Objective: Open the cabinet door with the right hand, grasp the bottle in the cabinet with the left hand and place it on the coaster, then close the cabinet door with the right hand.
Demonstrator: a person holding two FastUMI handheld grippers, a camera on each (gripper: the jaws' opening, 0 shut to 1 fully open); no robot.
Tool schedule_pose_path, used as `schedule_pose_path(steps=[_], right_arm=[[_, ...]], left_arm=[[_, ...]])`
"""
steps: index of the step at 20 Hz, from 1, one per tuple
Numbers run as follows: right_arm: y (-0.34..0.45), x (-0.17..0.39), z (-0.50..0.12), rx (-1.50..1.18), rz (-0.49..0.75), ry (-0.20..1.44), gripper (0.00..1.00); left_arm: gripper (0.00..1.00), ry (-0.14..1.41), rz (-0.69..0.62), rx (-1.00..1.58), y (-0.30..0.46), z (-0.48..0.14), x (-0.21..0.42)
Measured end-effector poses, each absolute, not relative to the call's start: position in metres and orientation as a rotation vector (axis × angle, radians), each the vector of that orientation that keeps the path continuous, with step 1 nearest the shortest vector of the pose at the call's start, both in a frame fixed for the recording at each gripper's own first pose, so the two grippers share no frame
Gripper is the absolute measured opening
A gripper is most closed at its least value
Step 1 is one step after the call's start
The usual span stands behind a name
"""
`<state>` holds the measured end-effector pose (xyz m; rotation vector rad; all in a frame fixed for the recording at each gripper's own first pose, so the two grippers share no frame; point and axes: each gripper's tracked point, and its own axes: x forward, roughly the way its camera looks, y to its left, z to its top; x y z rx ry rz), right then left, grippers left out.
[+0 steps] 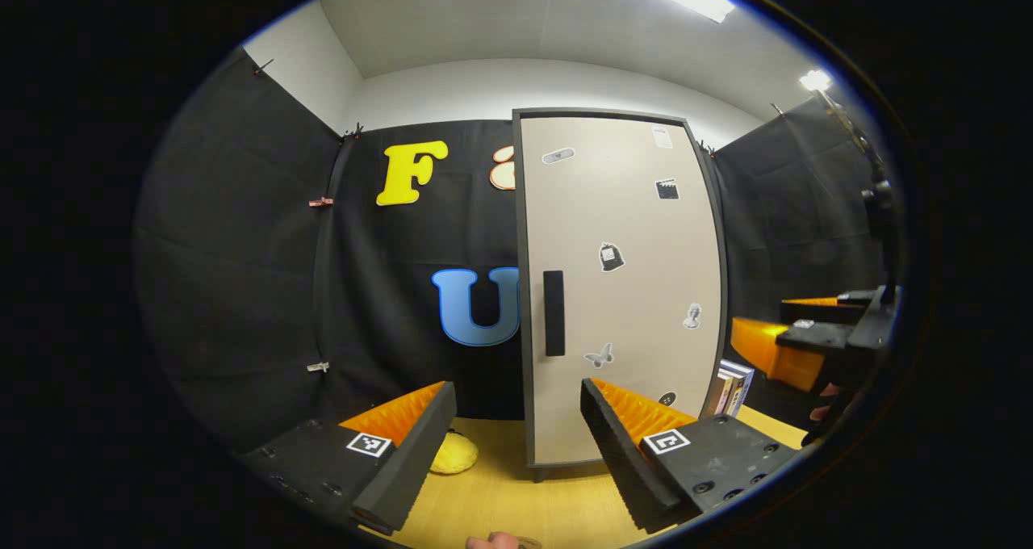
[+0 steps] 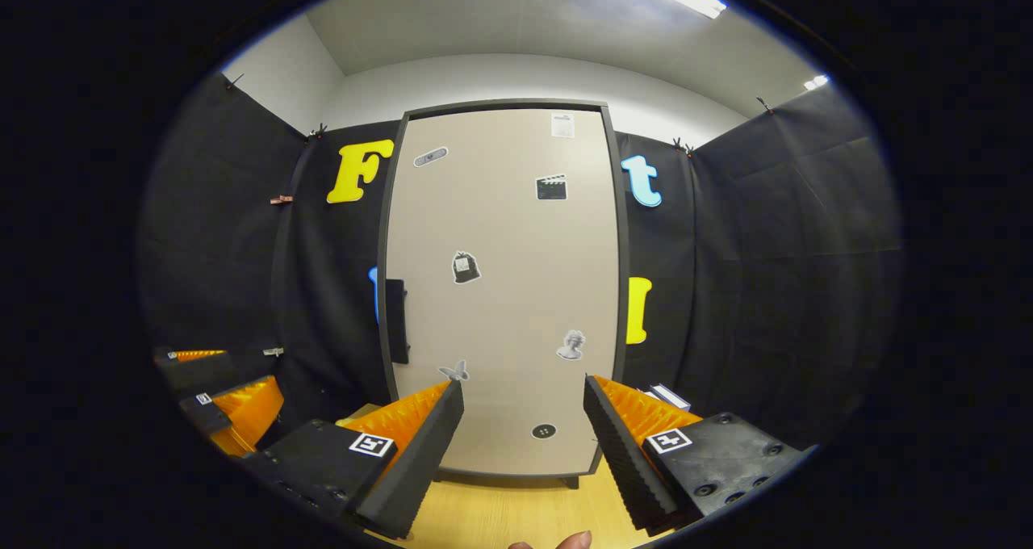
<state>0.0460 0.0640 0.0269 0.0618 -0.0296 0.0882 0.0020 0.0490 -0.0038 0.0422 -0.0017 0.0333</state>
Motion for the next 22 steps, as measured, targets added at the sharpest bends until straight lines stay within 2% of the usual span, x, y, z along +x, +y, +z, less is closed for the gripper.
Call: schedule_pose_path(steps=[9, 22], right_arm=[[0.157, 0.117, 0.046, 0.091, 0.179, -0.068, 0.97], [0.245, 0.223, 0.005, 0.148, 0.188, 0.016, 0.98]], left_arm=[[0.98, 0.032, 0.106, 0.026, 0.102, -0.017, 0.002], [0.98, 0.046, 0.157, 0.037, 0.141, -0.027, 0.011]])
